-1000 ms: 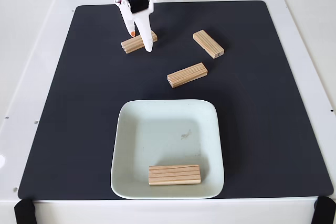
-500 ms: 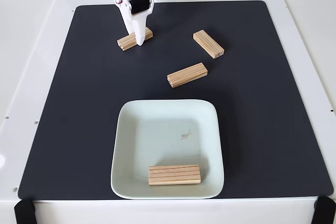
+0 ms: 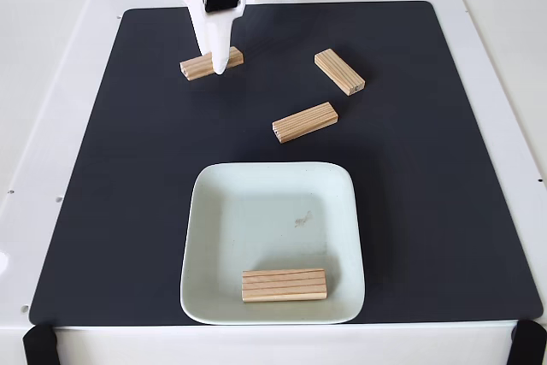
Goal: Pick up the wooden block and place them on the plate.
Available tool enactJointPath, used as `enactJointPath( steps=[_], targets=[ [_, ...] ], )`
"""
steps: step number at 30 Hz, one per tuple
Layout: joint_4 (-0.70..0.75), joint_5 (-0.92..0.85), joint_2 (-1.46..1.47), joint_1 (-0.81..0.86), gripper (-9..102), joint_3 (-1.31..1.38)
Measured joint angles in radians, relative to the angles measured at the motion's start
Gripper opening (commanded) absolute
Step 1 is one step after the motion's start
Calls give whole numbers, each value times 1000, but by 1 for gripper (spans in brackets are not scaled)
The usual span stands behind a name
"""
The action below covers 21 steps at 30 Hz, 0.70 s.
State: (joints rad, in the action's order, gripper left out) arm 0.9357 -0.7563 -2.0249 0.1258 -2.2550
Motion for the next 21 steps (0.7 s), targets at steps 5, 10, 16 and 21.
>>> enactJointPath(
  steps=[5, 10, 16, 21],
  targets=[
    [69, 215, -66, -121, 0, 172],
    [69, 445, 15, -213, 0, 399],
    [-49, 690, 354, -273, 0, 782],
    [-77, 749, 693, -273, 0, 1135]
  ],
)
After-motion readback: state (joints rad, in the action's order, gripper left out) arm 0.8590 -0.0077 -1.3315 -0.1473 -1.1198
